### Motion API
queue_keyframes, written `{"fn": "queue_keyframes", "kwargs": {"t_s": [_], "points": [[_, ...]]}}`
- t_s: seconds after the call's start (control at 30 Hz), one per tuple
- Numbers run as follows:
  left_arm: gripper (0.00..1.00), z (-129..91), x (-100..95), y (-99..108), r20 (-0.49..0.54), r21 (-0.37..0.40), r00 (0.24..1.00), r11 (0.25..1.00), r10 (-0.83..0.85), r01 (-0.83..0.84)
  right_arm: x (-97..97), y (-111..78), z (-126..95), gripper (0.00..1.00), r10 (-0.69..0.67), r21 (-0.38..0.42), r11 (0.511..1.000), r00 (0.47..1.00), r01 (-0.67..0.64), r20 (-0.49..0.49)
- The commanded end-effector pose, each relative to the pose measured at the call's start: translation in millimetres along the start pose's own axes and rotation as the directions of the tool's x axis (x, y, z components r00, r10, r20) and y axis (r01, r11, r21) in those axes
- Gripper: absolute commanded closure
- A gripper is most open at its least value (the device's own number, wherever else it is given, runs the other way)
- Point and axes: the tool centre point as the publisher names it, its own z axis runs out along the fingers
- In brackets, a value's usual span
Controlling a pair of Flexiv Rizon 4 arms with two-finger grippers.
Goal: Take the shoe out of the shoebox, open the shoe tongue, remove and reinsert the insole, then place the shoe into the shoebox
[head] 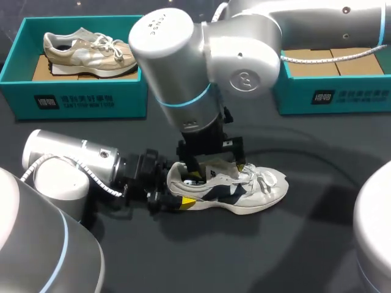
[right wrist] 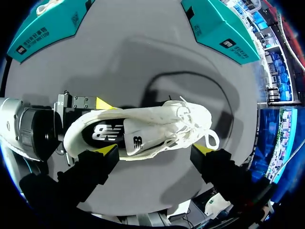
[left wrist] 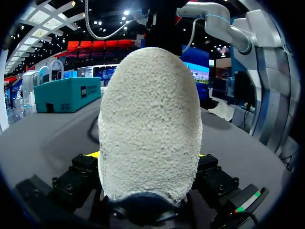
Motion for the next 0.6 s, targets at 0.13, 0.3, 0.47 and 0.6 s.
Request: {"fn": "queue_keyframes", "kwargs": {"t_s": [0.13, 0.3, 0.47, 0.6], "points": [[1.00, 2, -1.5, 1, -0.001, -0.003, 1.000, 1.000, 0.000, 0.000, 11.7, -3.5, 11, 0.00, 0.045, -0.010, 0.999, 0.997, -0.044, 0.055], [1.00, 2, -1.5, 1, -0.001, -0.003, 1.000, 1.000, 0.000, 0.000, 16.8, -2.5, 16, 0.00, 0.044, 0.000, 0.999, 0.996, -0.044, 0.083], [1.00, 2, -1.5, 1, -0.001, -0.003, 1.000, 1.000, 0.000, 0.000, 21.5, -1.9, 20, 0.00, 0.041, -0.006, 0.999, 0.991, -0.041, 0.128], [1.00, 2, -1.5, 1, -0.001, -0.003, 1.000, 1.000, 0.000, 0.000, 22.5, -2.0, 24, 0.00, 0.052, -0.010, 0.999, 0.986, -0.051, 0.158]]}}
